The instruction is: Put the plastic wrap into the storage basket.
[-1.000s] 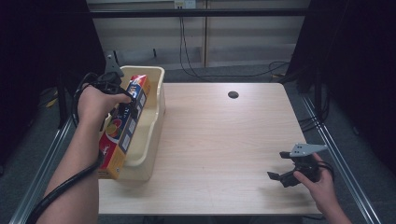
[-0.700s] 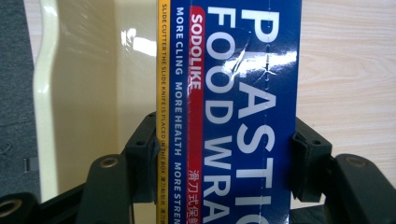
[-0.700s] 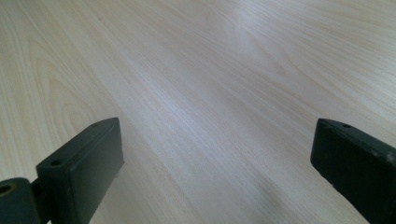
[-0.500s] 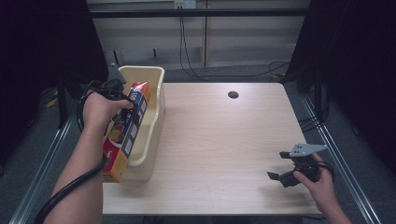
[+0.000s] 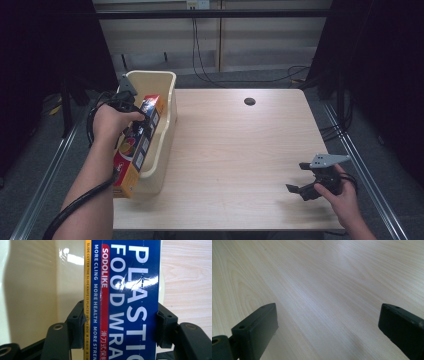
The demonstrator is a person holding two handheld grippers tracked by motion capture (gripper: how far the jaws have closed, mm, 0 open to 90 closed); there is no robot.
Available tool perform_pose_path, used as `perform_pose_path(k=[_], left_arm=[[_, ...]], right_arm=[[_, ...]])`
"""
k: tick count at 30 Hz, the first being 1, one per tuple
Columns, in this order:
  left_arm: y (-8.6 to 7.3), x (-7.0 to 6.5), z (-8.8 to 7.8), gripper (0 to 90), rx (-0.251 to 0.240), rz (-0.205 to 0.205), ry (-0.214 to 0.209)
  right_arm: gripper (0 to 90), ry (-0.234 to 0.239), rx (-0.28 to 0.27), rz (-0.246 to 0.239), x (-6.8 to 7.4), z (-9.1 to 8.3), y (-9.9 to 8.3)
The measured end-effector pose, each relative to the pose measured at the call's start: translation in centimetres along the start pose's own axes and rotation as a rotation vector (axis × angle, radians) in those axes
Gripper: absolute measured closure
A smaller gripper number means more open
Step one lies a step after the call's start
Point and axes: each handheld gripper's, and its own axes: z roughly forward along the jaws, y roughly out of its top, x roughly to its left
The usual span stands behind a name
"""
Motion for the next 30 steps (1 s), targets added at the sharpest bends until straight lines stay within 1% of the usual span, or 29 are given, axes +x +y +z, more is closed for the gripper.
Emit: perform_pose_path(k=[1,4,9,10,11,13,14,16,17,18,20,22,23,25,26,27,28,29,30], left_arm=[[0.0,0.0,0.1,40.1,0.002,0.002,0.007],[0.0,0.1,0.3,40.1,0.004,-0.007,0.002],[0.2,0.1,0.9,40.0,0.012,-0.004,0.003],[0.2,0.0,1.1,40.0,0.01,-0.004,0.012],[0.3,0.1,1.1,40.0,0.016,-0.004,0.006],[0.3,0.1,1.2,39.9,0.022,-0.006,0.008],[0.3,0.0,1.3,40.0,0.023,-0.014,0.008],[0.4,0.1,1.4,39.9,0.029,-0.007,0.011],[0.4,0.0,1.6,39.9,0.022,-0.014,0.015],[0.3,0.0,1.7,39.9,0.017,-0.011,0.021],[0.4,-0.1,1.7,39.9,0.034,-0.007,0.012],[0.4,-0.1,1.9,39.9,0.029,-0.013,0.014],[0.5,-0.1,1.9,39.8,0.033,-0.009,0.011],[0.5,-0.1,2.2,39.8,0.036,-0.013,0.012],[0.5,-0.1,2.3,39.7,0.035,-0.011,0.017],[0.5,-0.1,2.4,39.8,0.035,-0.012,0.012],[0.5,-0.2,2.6,39.8,0.037,-0.014,0.015],[0.5,-0.2,2.6,39.8,0.045,-0.009,0.006],[0.5,-0.2,2.8,39.8,0.041,-0.012,0.006]], right_arm=[[2.3,-0.004,0.001,0.001,0.0,0.0,0.0],[2.3,-0.002,0.003,-0.003,0.0,0.1,0.0],[2.3,0.002,0.001,-0.005,0.1,0.1,0.0],[2.3,-0.001,0.0,-0.006,0.1,0.1,0.0],[2.3,-0.004,0.005,-0.005,0.1,0.1,0.0],[2.3,-0.004,0.004,-0.008,0.1,0.2,0.0],[2.3,-0.002,0.002,-0.005,0.1,0.2,0.0],[2.3,-0.001,0.001,-0.005,0.1,0.2,0.0],[2.3,-0.002,0.002,-0.005,0.1,0.2,0.0],[2.3,-0.002,0.002,-0.005,0.1,0.2,0.0],[2.3,-0.002,0.002,-0.006,0.1,0.2,0.0],[2.3,0.001,0.002,-0.007,0.1,0.2,0.0],[2.3,0.0,0.001,-0.008,0.1,0.2,0.0],[2.3,0.003,0.004,-0.005,0.1,0.2,0.0],[2.3,0.0,0.006,-0.004,0.1,0.2,0.0],[2.3,0.009,0.007,-0.001,0.2,0.2,0.0],[2.3,0.008,0.006,-0.004,0.2,0.2,0.0],[2.3,0.011,0.005,-0.001,0.2,0.2,0.0],[2.3,0.016,0.002,-0.001,0.2,0.2,0.0]])
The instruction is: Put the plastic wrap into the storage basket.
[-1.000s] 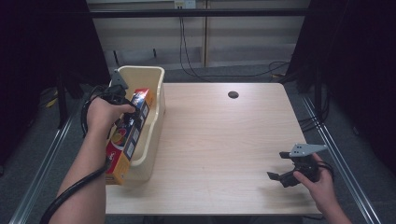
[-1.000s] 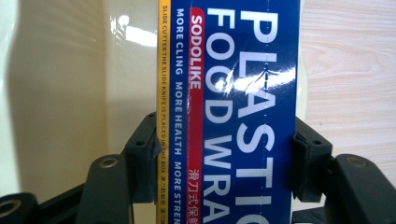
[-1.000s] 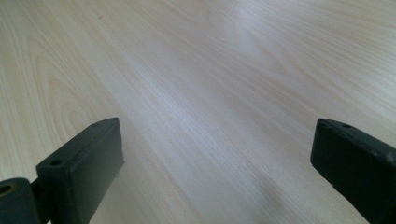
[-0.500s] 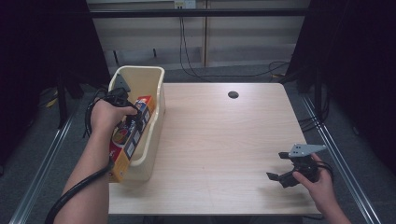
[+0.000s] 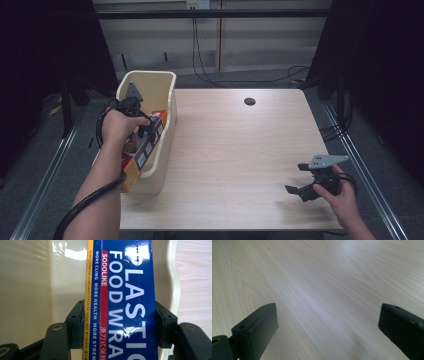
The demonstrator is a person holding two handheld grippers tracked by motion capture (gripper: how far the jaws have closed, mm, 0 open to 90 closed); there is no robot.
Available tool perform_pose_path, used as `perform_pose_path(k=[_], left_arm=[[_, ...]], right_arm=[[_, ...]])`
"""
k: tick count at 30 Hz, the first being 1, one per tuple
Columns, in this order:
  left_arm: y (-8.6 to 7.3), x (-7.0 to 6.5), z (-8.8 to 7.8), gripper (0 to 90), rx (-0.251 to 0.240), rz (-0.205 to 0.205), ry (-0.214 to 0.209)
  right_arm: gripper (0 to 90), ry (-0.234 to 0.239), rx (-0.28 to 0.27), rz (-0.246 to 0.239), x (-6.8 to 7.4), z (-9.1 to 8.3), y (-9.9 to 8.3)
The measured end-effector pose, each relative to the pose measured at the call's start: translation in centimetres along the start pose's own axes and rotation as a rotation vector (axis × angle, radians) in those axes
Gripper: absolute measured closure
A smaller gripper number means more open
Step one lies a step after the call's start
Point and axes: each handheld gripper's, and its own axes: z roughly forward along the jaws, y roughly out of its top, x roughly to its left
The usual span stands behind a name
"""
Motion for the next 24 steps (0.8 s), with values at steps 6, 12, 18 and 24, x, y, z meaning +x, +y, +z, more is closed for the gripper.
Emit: perform_pose_path(k=[6,12,18,24], left_arm=[[0.0,0.06,0.18,39.8,0.002,0.001,0.0],[0.03,0.17,0.35,39.8,0.005,-0.003,-0.009],[0.06,0.23,0.65,39.8,0.015,-0.008,-0.012],[0.09,0.2,0.69,39.8,0.023,0.006,-0.008]], right_arm=[[2.3,-0.002,0.002,-0.001,-0.01,0.12,-0.03],[2.3,0.003,0.003,-0.001,0.02,0.17,-0.03],[2.3,-0.001,0.003,-0.003,-0.01,0.17,-0.04],[2.3,0.001,0.004,-0.001,0.03,0.25,-0.03]])
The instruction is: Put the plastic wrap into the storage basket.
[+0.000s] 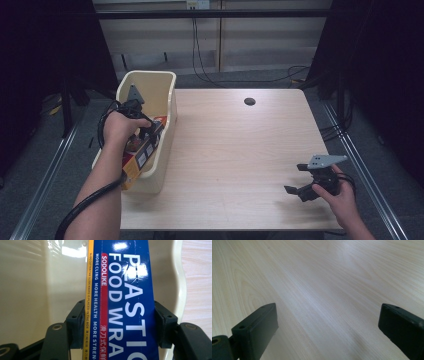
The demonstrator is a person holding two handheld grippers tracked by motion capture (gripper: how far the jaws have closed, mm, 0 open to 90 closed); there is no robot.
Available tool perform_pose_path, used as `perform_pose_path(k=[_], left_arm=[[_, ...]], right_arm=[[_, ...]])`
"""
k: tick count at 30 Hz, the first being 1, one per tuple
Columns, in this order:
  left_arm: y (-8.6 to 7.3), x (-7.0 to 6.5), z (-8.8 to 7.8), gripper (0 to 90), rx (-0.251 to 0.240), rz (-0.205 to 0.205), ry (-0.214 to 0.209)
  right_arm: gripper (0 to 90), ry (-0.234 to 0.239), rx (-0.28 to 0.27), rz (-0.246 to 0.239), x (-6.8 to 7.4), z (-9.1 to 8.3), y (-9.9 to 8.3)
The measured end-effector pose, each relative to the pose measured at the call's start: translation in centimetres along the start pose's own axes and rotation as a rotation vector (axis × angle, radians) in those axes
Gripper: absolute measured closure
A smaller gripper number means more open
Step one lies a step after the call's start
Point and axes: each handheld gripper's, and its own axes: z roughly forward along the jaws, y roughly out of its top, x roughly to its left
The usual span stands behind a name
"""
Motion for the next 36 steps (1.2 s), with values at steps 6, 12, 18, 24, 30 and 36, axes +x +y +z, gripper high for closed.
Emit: perform_pose_path(k=[6,12,18,24,30,36], left_arm=[[-0.06,0.03,0.12,39.7,-0.013,-0.02,-0.002],[0.1,0.14,0.19,39.7,-0.005,-0.028,-0.002],[0.45,0.34,0.38,39.5,0.012,-0.026,-0.002],[0.62,0.32,0.54,39.3,0.011,-0.033,0.005],[0.65,0.29,0.74,39.0,0.006,-0.034,-0.006],[0.64,0.32,0.75,38.5,0.006,-0.033,-0.01]], right_arm=[[2.3,-0.002,0.002,-0.004,0.04,0.08,-0.03],[2.4,-0.003,0.002,-0.006,0.04,0.07,-0.03],[2.4,0.001,0.005,-0.008,0.05,0.13,-0.01],[2.4,-0.004,0.004,-0.007,0.04,0.08,-0.03],[2.4,-0.003,0.006,-0.009,0.09,0.07,0.0],[2.4,0.0,0.002,-0.003,0.08,0.01,-0.01]])
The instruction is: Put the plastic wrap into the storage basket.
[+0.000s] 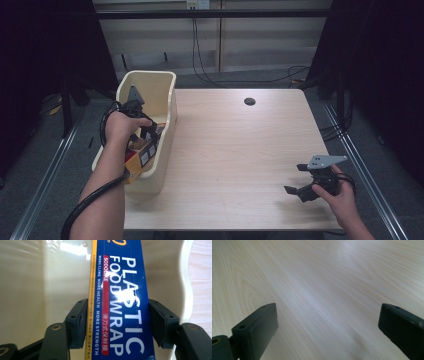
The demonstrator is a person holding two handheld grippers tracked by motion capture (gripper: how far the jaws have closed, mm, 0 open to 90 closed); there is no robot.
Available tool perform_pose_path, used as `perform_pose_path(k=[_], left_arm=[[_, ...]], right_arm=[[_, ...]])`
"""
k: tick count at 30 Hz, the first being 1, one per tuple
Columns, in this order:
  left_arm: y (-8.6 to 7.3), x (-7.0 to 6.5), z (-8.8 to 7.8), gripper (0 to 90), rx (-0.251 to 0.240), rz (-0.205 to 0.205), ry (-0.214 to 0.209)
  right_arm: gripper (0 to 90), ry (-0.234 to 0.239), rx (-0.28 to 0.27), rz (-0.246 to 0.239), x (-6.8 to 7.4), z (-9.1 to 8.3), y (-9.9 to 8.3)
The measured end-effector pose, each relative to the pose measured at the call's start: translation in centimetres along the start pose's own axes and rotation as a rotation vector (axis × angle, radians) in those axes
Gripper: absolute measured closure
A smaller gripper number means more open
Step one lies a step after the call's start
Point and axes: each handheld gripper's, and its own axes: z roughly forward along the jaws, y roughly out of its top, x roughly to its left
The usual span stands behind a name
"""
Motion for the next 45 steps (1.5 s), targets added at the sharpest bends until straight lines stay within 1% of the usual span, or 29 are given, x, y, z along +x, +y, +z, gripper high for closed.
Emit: perform_pose_path(k=[1,4,5,6,10,12,13,14,15,17,18,19,20,21,22,26,27,29,30,31,34,37,38,40,42,45], left_arm=[[0.0,-0.1,0.0,38.5,-0.007,-0.012,-0.001],[0.0,-0.1,-0.2,38.1,0.001,-0.014,-0.01],[-0.1,-0.2,-0.3,37.9,-0.013,-0.018,-0.01],[-0.1,-0.2,-0.6,37.3,-0.018,-0.018,-0.031],[-0.2,-0.6,-1.6,35.9,-0.054,-0.011,-0.026],[-0.2,-0.7,-2.0,34.8,-0.06,-0.004,-0.031],[-0.3,-0.7,-2.1,34.3,-0.061,0.003,-0.027],[-0.4,-0.8,-2.2,33.0,-0.058,0.004,-0.034],[-0.4,-0.9,-2.2,32.0,-0.069,0.01,-0.03],[-0.4,-0.9,-2.4,31.1,-0.07,0.015,-0.033],[-0.5,-0.9,-2.5,30.8,-0.072,0.024,-0.037],[-0.5,-0.9,-2.8,30.2,-0.08,0.024,-0.043],[-0.5,-1.0,-2.9,29.6,-0.087,0.019,-0.04],[-0.5,-1.0,-3.2,29.4,-0.091,0.032,-0.034],[-0.6,-1.0,-3.3,28.2,-0.095,0.03,-0.032],[-0.7,-1.3,-4.2,24.9,-0.121,0.052,-0.042],[-0.7,-1.4,-4.3,24.5,-0.118,0.053,-0.043],[-0.7,-1.8,-4.5,23.7,-0.131,0.069,-0.052],[-0.7,-1.9,-4.5,23.2,-0.134,0.078,-0.057],[-0.7,-2.1,-4.6,22.7,-0.142,0.08,-0.066],[-0.7,-2.7,-4.7,21.6,-0.144,0.102,-0.07],[-0.6,-3.6,-4.8,20.2,-0.159,0.13,-0.081],[-0.6,-3.8,-4.8,20.2,-0.166,0.137,-0.084],[-0.5,-4.5,-4.6,19.6,-0.164,0.151,-0.101],[-0.4,-4.9,-4.5,19.2,-0.167,0.174,-0.099],[-0.3,-5.9,-4.4,18.4,-0.179,0.202,-0.105]], right_arm=[[2.4,-0.002,-0.001,-0.001,0.0,0.0,0.0],[2.4,-0.005,0.0,-0.002,0.0,0.0,0.0],[2.4,-0.005,0.0,-0.003,0.1,0.0,0.0],[2.4,-0.005,0.0,-0.002,0.1,0.0,0.0],[2.4,-0.004,0.0,-0.003,0.1,0.0,0.0],[2.4,0.0,-0.003,-0.005,0.1,0.0,0.1],[2.4,-0.002,-0.007,-0.007,0.1,-0.1,0.1],[2.4,0.002,-0.003,-0.001,0.1,-0.1,0.1],[2.4,-0.002,-0.004,-0.003,0.1,-0.1,0.1],[2.4,-0.003,-0.005,-0.007,0.1,-0.1,0.0],[2.4,-0.004,-0.005,-0.007,0.1,0.0,0.0],[2.4,-0.002,-0.002,-0.005,0.1,-0.1,0.0],[2.4,0.0,0.001,-0.001,0.2,-0.1,0.1],[2.4,0.0,0.0,-0.001,0.2,0.0,0.1],[2.4,0.0,0.001,-0.002,0.2,0.0,0.1],[2.4,-0.005,0.003,-0.004,0.2,0.0,0.1],[2.4,-0.005,0.002,-0.004,0.1,0.0,0.1],[2.4,-0.007,0.002,-0.003,0.2,0.1,0.1],[2.4,0.001,0.004,-0.005,0.2,0.1,0.1],[2.4,0.0,0.006,-0.006,0.2,0.1,0.0],[2.4,0.0,0.004,-0.004,0.3,0.1,0.1],[2.4,-0.007,0.004,-0.003,0.2,0.0,0.1],[2.4,0.002,0.002,0.0,0.2,0.0,0.0],[2.4,-0.003,0.005,-0.003,0.2,0.0,0.0],[2.4,0.0,0.0,0.0,0.2,0.0,0.0],[2.4,0.002,-0.001,-0.003,0.2,0.0,0.0]])
